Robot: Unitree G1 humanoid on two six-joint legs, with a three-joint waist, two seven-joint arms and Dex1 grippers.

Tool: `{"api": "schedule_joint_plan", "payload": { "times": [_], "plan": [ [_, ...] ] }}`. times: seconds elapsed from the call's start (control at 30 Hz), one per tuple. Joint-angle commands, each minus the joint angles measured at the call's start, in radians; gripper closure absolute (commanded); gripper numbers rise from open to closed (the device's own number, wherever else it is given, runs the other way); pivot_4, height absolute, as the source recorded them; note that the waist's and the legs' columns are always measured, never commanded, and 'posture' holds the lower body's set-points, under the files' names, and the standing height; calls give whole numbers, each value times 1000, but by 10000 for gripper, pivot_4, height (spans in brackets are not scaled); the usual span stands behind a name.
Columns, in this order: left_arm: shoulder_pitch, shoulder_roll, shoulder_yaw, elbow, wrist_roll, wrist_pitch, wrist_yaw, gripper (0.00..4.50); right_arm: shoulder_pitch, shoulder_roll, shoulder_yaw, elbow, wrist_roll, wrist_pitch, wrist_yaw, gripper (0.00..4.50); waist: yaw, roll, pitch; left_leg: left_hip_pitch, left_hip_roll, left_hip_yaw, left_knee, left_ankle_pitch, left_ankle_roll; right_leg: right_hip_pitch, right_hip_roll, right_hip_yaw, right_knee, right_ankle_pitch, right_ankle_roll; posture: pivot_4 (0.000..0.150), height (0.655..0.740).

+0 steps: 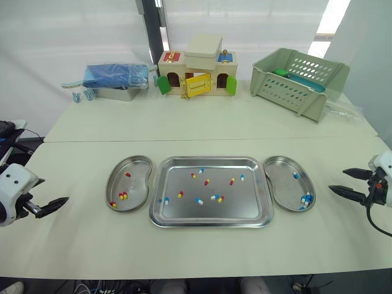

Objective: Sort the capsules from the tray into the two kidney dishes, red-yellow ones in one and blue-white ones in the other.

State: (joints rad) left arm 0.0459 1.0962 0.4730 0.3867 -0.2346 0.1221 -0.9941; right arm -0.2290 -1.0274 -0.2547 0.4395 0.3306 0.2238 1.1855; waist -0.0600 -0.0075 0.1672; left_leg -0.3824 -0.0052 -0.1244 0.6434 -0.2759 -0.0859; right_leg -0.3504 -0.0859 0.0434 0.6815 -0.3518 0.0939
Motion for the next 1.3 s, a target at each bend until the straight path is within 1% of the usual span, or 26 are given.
{"api": "schedule_joint_plan", "payload": {
  "times": [0.03, 0.33, 0.67, 1.1, 1.23, 1.27, 1.3],
  "plan": [
    [-1, 2, 10, -2, 2, -17, 2, 0, -20, -16, -20, -1, -2, -16, 6, 146, 0, 0, 0, 0, 0, 0, 0, 0, 0, 0, 0, 0, 0, 0, 0, 1500, 7400],
    [21, -4, 15, -12, 2, -14, 0, 0, -29, -9, -15, 26, -10, -35, 12, 146, -1, 0, 0, 0, 0, 0, 0, 0, 0, 0, 0, 0, 0, 0, 0, 1500, 7400],
    [13, 6, 12, 2, 3, -21, -14, 0, -15, -2, -22, 30, -17, -45, 16, 146, -3, 0, 0, 0, 0, 0, 0, 0, 0, 0, 0, 0, 0, 0, 0, 1500, 7400],
    [10, -6, 9, 9, -4, -47, -38, 0, -20, -5, -23, 42, -22, -50, 23, 146, -7, 0, 0, 0, 0, 0, 0, 0, 0, 0, 0, 0, 0, 0, 0, 1500, 7400],
    [45, -40, 44, -27, -44, -83, -67, 0, -26, -6, -18, 49, -25, -52, 28, 146, -8, 0, 0, 0, 0, 0, 0, 0, 0, 0, 0, 0, 0, 0, 0, 1500, 7400],
    [62, -59, 61, -52, -65, -90, -75, 0, -28, -6, -18, 52, -25, -53, 30, 146, -8, 0, 0, 0, 0, 0, 0, 0, 0, 0, 0, 0, 0, 0, 0, 1500, 7400],
    [92, -88, 83, -99, -112, -72, -101, 0, -28, -5, -17, 53, -26, -53, 30, 146, -8, 0, 0, 0, 0, 0, 0, 0, 0, 0, 0, 0, 0, 0, 0, 1500, 7400]
  ]
}}
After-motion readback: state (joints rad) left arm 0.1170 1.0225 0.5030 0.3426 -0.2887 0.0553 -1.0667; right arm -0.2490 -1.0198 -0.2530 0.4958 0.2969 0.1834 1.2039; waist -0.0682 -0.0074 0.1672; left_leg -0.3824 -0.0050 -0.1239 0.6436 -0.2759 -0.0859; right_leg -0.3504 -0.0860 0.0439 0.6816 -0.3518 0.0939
